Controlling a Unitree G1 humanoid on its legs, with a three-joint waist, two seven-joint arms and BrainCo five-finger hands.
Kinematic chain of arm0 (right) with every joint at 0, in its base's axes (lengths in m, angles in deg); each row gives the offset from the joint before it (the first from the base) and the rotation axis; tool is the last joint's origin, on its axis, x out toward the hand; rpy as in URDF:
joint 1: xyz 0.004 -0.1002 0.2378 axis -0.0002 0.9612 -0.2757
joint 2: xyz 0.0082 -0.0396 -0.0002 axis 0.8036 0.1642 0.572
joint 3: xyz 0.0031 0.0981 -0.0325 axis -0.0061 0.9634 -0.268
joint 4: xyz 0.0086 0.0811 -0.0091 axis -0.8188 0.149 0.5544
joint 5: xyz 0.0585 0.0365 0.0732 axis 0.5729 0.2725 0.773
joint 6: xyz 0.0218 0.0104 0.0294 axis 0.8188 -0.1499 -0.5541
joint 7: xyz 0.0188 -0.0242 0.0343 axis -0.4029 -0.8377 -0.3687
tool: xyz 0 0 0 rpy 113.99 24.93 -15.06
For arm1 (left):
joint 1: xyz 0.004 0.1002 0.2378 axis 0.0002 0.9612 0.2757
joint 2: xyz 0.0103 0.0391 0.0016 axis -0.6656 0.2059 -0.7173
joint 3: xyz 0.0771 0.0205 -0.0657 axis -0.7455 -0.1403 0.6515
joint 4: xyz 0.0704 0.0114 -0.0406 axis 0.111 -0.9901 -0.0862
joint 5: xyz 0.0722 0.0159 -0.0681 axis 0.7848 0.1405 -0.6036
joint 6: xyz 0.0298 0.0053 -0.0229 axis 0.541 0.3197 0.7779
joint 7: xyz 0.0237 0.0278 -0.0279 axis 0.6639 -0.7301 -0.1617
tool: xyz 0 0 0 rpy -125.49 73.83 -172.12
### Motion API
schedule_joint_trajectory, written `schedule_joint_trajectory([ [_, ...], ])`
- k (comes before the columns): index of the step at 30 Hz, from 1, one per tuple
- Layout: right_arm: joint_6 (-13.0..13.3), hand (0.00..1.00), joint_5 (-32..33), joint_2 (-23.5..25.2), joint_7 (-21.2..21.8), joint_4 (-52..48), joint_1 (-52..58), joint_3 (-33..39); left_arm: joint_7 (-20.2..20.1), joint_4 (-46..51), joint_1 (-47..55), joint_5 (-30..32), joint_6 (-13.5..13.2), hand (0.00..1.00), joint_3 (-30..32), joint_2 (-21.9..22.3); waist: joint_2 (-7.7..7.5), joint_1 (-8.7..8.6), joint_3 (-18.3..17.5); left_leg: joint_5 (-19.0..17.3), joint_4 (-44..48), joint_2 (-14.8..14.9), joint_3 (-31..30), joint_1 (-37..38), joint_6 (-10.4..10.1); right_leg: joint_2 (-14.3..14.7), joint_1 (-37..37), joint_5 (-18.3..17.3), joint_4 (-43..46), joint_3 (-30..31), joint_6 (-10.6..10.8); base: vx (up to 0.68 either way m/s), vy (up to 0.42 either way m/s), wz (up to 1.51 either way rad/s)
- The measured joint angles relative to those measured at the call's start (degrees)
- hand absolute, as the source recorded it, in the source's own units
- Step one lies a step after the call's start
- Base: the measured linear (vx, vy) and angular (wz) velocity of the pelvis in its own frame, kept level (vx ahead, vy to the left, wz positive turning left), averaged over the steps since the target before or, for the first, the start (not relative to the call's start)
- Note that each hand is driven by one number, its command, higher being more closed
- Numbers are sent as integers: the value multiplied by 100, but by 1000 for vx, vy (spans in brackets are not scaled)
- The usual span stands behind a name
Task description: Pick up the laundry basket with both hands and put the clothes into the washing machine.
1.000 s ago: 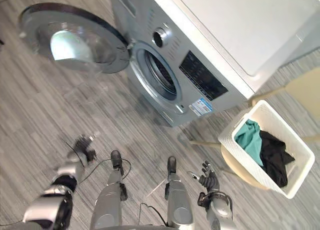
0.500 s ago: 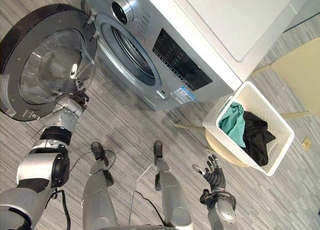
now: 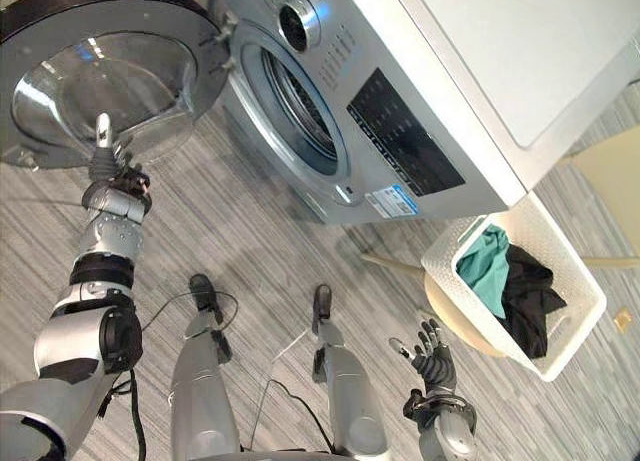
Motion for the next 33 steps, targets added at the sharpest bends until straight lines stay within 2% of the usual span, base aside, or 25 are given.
schedule_joint_trajectory([
  [3, -2, 0, -13, -4, -1, 118, -5, 92, -5, 71, 689, 63, -40, 0, 259, 54, 83, 123, 9, -37, -19, -85, 19, 296, 48, -96, 141, -263, 324, -32, 0, 40, 6, 17],
  [5, -4, 0, -13, -5, -3, 299, -21, 203, -36, 75, 1129, 125, -54, 0, 347, 248, 133, 134, -14, -77, -34, -181, 15, 518, 73, -209, 265, -480, 594, -78, 15, 61, 13, 30],
  [9, -73, 0, -53, -14, -5, 795, -107, 461, -229, 60, 2364, 581, -36, 0, 322, 1003, 241, 148, -142, -256, -66, -452, 38, 1144, 128, -517, 703, -923, 1086, -134, 93, 82, 15, 27],
  [11, -171, 0, -80, -14, -5, 1459, -294, 705, -515, -91, 3207, 1123, 54, 0, 182, 1489, 323, 162, -364, -390, -110, -579, 80, 1559, 150, -657, 1033, -1116, 1234, -135, 136, 100, 4, 16],
  [14, -265, 0, -257, -10, -11, 2544, -610, 1180, -917, -626, 4058, 1743, 176, 0, 98, 1951, 479, 159, -778, -418, -218, -711, 124, 2033, 123, -799, 1437, -1266, 1274, -175, 183, 106, -5, 11],
  [17, -368, 0, -485, -16, -8, 3707, -806, 1726, -1137, -969, 4826, 2434, 185, 0, 223, 2219, 652, 161, -1180, -362, -594, -827, 92, 2595, 46, -870, 1901, -1423, 1271, -289, 199, 70, -47, 16],
  [20, -471, 0, -740, -13, 11, 4483, -874, 2045, -1177, -1137, 5272, 2850, 197, 0, 402, 2278, 744, 153, -1333, -238, -942, -867, -36, 3009, -41, -831, 2312, -1566, 1276, -469, 174, 22, -86, 28],
  [23, -505, 0, -925, -20, 12, 4986, -962, 2229, -1171, -1342, 5544, 2966, 216, 0, 755, 2330, 843, 147, -1483, -94, -1108, -892, -292, 3178, -86, -779, 2554, -1701, 1308, -722, 140, 7, -92, 49],
  [26, -540, 0, -975, -50, 13, 5223, -1141, 2233, -1160, -1328, 5788, 2685, 260, 0, 1033, 2484, 869, 205, -1497, -42, -936, -860, -531, 3225, -79, -766, 2761, -1780, 1351, -937, 79, -8, -59, 43],
  [27, -557, 0, -1036, -66, 9, 5235, -1260, 2191, -1154, -1314, 5834, 2526, 279, 0, 1086, 2492, 855, 244, -1494, 22, -636, -884, -506, 3075, 9, -793, 2818, -1815, 1376, -1004, 58, -113, -50, 48],
  [28, -558, 0, -1139, -102, 2, 5331, -1407, 2166, -1148, -1294, 5824, 2391, 290, 0, 1076, 2500, 798, 264, -1490, 247, -321, -918, -433, 2813, 184, -794, 2806, -1837, 1429, -1125, 9, -136, -67, 53],
  [29, -563, 0, -1164, -127, 3, 5381, -1509, 2129, -1142, -1271, 5809, 2353, 294, 0, 1057, 2491, 786, 259, -1481, 410, -303, -927, -391, 2725, 206, -800, 2786, -1819, 1430, -1175, -37, -163, -75, 54],
  [30, -556, 0, -1178, -98, -1, 5379, -1705, 2076, -1129, -1192, 5693, 2335, 296, 0, 1056, 2457, 673, 269, -1387, 275, 114, -896, -259, 2612, 179, -908, 2761, -1744, 1442, -1335, -141, -173, -15, 33],
  [31, -542, 0, -1177, -117, -11, 5367, -1856, 2075, -1123, -1163, 5665, 2346, 302, 0, 1082, 2500, 740, 296, -1334, -489, 1569, -710, -77, 2334, 250, -897, 2724, -1743, 1575, -1382, -153, -235, 36, 16],
  [32, -523, 0, -1142, -169, -23, 5337, -1937, 2075, -1125, -1173, 5683, 2368, 314, 0, 1058, 2541, 842, 289, -1358, -1019, 2875, -634, -71, 2312, 189, -895, 2722, -1748, 1675, -1346, -162, -202, 75, -8],
  [33, -504, 0, -1123, -195, -19, 5306, -1942, 2063, -1130, -1171, 5695, 2379, 311, 0, 1006, 2558, 891, 282, -1374, -1175, 3215, -662, -66, 2434, 74, -890, 2721, -1736, 1690, -1307, -169, -185, 115, -14],
])
